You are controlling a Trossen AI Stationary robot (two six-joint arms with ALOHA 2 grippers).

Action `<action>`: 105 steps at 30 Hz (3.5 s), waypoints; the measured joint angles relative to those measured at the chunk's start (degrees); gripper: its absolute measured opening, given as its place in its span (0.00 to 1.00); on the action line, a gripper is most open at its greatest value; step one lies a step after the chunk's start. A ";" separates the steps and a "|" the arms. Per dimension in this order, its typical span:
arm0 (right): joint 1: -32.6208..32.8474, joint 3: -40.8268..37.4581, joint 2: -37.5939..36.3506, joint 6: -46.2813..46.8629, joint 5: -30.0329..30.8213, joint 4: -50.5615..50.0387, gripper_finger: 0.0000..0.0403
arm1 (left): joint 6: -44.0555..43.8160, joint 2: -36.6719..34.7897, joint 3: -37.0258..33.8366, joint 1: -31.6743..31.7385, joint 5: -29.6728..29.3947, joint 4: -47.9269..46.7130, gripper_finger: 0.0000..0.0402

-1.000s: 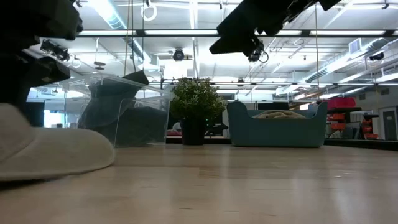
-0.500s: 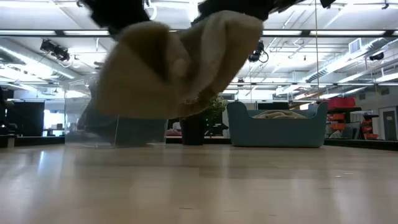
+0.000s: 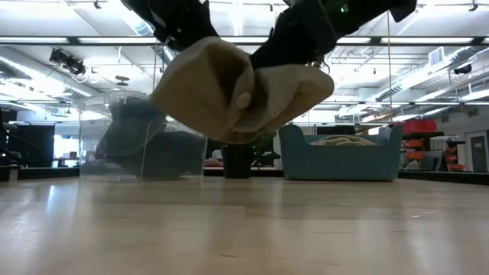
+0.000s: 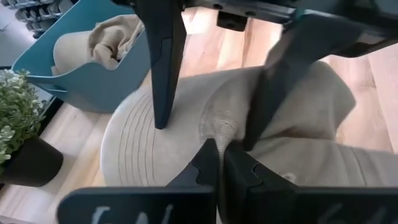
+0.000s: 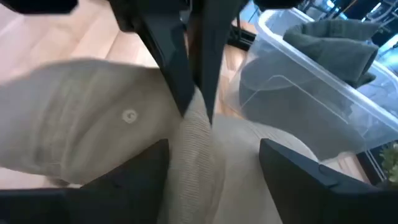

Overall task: Pick & Place hat
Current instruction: Put the brown cap into the blue bin, then return to Home Position

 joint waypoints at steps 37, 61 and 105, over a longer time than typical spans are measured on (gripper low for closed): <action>-8.01 -0.22 -22.18 -5.74 45.29 -49.75 0.03 | -2.15 0.31 -0.07 6.48 0.40 -0.42 0.37; -46.51 -0.15 -18.09 -11.38 14.72 -49.39 0.02 | -3.27 0.33 -0.11 7.39 0.33 -0.98 0.35; -24.57 -9.19 -57.83 15.67 -5.66 -44.21 0.37 | -27.90 -29.39 -3.59 -2.72 -18.97 -33.35 0.35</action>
